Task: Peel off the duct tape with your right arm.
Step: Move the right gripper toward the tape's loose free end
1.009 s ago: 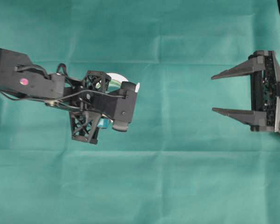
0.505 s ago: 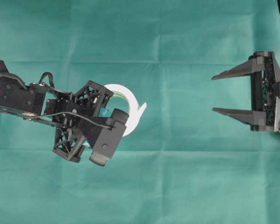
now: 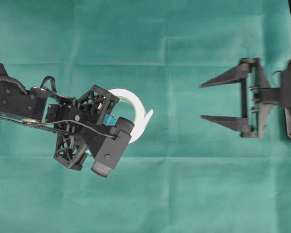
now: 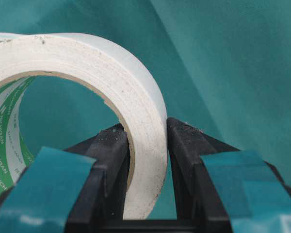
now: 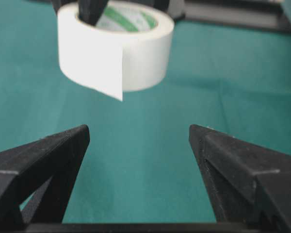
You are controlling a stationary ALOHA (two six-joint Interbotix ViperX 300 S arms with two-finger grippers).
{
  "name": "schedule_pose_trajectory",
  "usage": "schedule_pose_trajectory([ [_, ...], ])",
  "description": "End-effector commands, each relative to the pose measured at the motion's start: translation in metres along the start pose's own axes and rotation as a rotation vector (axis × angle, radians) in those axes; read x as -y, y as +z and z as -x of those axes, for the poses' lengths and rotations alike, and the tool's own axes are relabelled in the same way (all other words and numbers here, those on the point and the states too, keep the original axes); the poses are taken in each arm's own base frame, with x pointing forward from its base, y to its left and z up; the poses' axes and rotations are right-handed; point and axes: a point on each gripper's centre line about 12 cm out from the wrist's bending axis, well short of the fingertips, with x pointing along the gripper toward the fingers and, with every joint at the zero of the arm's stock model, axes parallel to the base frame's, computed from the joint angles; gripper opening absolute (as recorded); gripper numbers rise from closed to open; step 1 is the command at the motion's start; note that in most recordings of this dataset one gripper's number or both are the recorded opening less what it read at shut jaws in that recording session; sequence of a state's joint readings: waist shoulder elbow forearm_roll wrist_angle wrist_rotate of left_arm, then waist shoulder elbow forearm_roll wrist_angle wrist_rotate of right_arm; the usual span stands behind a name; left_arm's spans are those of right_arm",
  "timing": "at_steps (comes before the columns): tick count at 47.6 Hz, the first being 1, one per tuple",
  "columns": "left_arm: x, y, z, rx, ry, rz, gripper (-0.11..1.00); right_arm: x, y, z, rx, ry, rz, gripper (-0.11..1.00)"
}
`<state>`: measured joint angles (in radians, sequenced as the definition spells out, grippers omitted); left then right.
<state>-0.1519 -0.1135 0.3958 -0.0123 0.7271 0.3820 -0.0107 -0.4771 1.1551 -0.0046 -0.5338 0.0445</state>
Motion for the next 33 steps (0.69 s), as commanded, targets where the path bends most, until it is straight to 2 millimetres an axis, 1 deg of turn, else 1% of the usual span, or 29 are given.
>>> schedule_pose_trajectory([
  [1, -0.004, 0.012, 0.014, 0.053, 0.021, -0.007, 0.21, 0.000, 0.008, -0.016, 0.017, 0.000, 0.000, 0.77],
  [7, -0.003, 0.011, 0.013, 0.048, 0.019, -0.007, 0.21, 0.000, 0.007, -0.037, -0.002, 0.003, 0.007, 0.77],
  [17, -0.002, 0.009, 0.010, 0.040, 0.016, -0.007, 0.21, -0.003, 0.009, -0.062, -0.012, 0.025, 0.035, 0.77],
  [23, -0.002, 0.009, 0.008, 0.034, 0.013, -0.005, 0.21, -0.006, 0.010, -0.073, -0.017, 0.038, 0.048, 0.77],
  [33, -0.002, 0.008, 0.007, 0.032, 0.012, -0.005, 0.21, -0.011, 0.008, -0.087, -0.028, 0.057, 0.061, 0.77],
])
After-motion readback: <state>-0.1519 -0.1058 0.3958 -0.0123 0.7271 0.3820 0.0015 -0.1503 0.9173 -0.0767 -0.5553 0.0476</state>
